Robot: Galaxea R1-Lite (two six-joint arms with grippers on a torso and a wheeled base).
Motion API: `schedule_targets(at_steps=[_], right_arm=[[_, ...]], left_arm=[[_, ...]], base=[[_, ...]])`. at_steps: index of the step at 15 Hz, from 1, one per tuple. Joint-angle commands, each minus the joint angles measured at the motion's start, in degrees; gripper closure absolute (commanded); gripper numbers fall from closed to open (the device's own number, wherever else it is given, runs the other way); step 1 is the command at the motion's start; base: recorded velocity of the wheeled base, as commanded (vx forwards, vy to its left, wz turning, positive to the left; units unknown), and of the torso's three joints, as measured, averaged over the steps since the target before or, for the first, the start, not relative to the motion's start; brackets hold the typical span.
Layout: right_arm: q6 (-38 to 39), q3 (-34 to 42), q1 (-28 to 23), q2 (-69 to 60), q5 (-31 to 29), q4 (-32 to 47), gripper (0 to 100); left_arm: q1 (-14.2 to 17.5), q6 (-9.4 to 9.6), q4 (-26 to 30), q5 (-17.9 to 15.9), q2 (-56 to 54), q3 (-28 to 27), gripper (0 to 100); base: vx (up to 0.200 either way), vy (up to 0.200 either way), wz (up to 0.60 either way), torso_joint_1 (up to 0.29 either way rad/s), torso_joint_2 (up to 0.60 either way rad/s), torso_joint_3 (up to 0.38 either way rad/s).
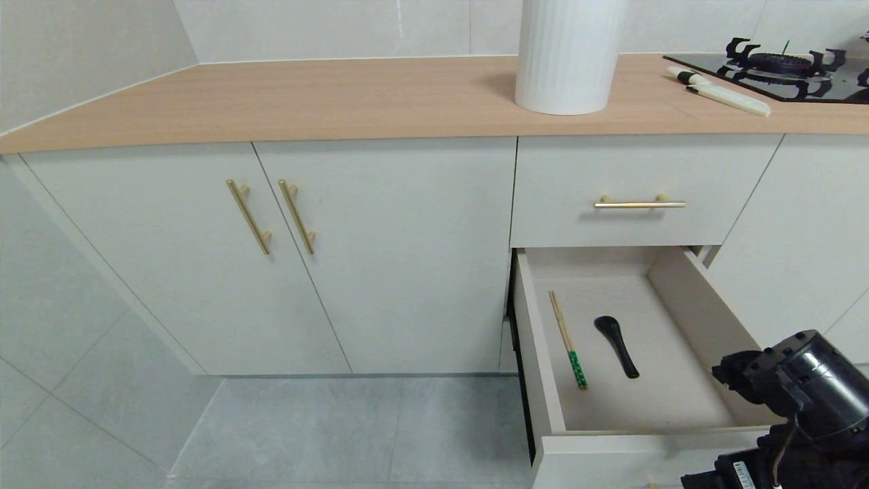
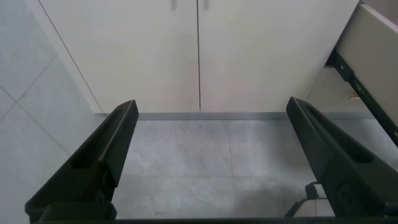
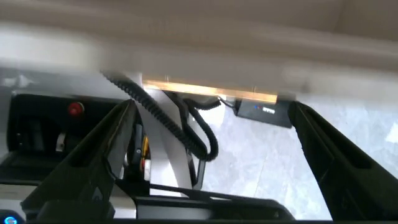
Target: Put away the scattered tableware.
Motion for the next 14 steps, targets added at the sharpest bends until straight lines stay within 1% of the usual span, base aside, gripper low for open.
schedule_targets(at_steps=[1,2,5,6,7,10,12,14], right_arm=[[0.14,0.2,0.02,1.19,-0.01,-0.83,0],[0.23,0.29,0.02,1.55,-0.01,-1.44,0],[1.28,2.92,-0.16,3.04,-0.27,-9.97,0],[1.19,3.8,-0.16,3.74,-1.24,-12.52,0],[1.19,3.89,-0.34,4.27,-2.29,-13.48,0],[1.19,3.63,-2.18,5.33,-3.17,-16.29,0],[0.67,3.45,-3.85,5.68,-3.17,-19.9,0],[-2.24,2.39,-6.14,7.7,-3.17,-25.0,0]], left_arm=[[0.02,0.02,-0.04,0.01,0.02,0.02,0],[0.02,0.02,-0.04,0.01,0.02,0.02,0],[0.02,0.02,-0.04,0.01,0.02,0.02,0],[0.02,0.02,-0.04,0.01,0.02,0.02,0],[0.02,0.02,-0.04,0.01,0.02,0.02,0],[0.02,0.02,-0.04,0.01,0.02,0.02,0],[0.02,0.02,-0.04,0.01,0.02,0.02,0],[0.02,0.02,-0.04,0.01,0.02,0.02,0]], base=[[0.0,0.0,0.0,0.0,0.0,0.0],[0.0,0.0,0.0,0.0,0.0,0.0],[0.0,0.0,0.0,0.0,0.0,0.0],[0.0,0.0,0.0,0.0,0.0,0.0],[0.0,0.0,0.0,0.0,0.0,0.0],[0.0,0.0,0.0,0.0,0.0,0.0],[0.0,0.0,0.0,0.0,0.0,0.0],[0.0,0.0,0.0,0.0,0.0,0.0]])
